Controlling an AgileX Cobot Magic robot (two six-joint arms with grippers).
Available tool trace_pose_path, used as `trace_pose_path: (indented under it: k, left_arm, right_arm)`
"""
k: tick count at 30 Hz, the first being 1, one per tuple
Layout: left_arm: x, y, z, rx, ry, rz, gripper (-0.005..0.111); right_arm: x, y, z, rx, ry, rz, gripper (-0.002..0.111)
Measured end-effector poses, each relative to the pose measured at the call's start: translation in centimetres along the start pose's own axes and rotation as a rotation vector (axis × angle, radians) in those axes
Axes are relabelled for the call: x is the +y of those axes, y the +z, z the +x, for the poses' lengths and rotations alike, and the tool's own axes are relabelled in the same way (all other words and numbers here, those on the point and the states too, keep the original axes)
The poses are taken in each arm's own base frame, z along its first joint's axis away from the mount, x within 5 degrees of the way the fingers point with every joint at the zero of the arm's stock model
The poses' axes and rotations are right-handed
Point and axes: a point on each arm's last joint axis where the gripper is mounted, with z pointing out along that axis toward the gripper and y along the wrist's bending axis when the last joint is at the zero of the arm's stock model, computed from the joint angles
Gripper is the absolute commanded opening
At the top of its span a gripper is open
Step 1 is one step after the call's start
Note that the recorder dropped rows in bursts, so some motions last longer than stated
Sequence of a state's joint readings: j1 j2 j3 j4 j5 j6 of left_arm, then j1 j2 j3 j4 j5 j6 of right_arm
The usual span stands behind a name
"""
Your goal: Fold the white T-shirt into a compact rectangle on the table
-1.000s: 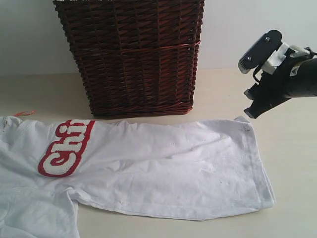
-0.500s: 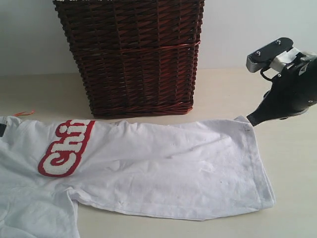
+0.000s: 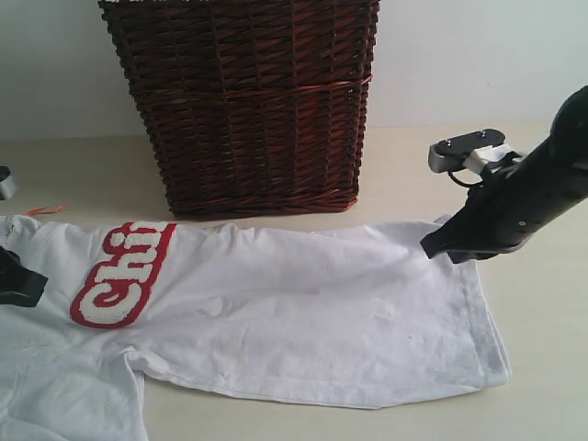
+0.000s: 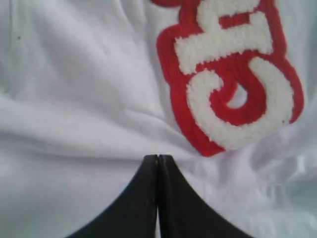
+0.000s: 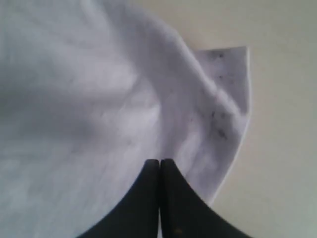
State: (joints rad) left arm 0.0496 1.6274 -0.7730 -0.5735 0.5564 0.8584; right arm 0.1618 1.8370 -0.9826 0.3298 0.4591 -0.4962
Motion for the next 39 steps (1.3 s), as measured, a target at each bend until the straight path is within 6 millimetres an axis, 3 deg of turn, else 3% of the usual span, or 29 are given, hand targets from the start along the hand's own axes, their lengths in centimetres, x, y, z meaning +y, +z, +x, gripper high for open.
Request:
trace_pose_path:
  k: [5, 10, 15, 18, 22, 26, 29, 34, 39]
  left_arm:
    - [1.1, 1.4, -1.6, -0.001, 0.001, -0.008, 0.0]
    - [2.3, 3.8, -1.9, 0.068, 0.048, -0.009, 0.0]
    - [2.9, 5.7, -1.6, 0.135, 0.08, 0.004, 0.0]
    - [2.4, 5.3, -1.6, 0.197, 0.143, 0.087, 0.003]
    - [0.2, 3.6, -1.7, 0.247, 0.315, 0.218, 0.031]
    - [-3.8, -0.1, -2.9, 0.193, 0.452, 0.248, 0.045]
    - [-7.1, -1.7, -1.7, 0.245, 0.543, 0.312, 0.054]
    - [-11.8, -1.0, 3.1, 0.407, 0.705, 0.311, 0.075]
    - [-13.9, 1.3, 6.7, 0.397, 0.843, 0.202, 0.076]
  right_arm:
    - [-1.2, 3.4, -1.9, -0.06, 0.052, 0.045, 0.0]
    - [-2.2, 6.3, -3.4, -0.119, 0.07, 0.087, 0.0]
    - [-3.9, 7.4, -4.4, -0.145, 0.117, 0.104, 0.0]
    - [-4.7, 7.4, -4.3, -0.135, 0.112, 0.114, 0.0]
    - [-5.0, 7.4, -4.2, -0.121, 0.09, 0.119, 0.0]
    - [-5.0, 7.4, -4.2, -0.122, 0.084, 0.121, 0.0]
    - [-5.0, 7.4, -4.2, -0.122, 0.084, 0.121, 0.0]
    - [-5.0, 7.4, -4.2, -0.12, 0.084, 0.12, 0.0]
    - [-5.0, 7.4, -4.2, -0.118, 0.084, 0.119, 0.0]
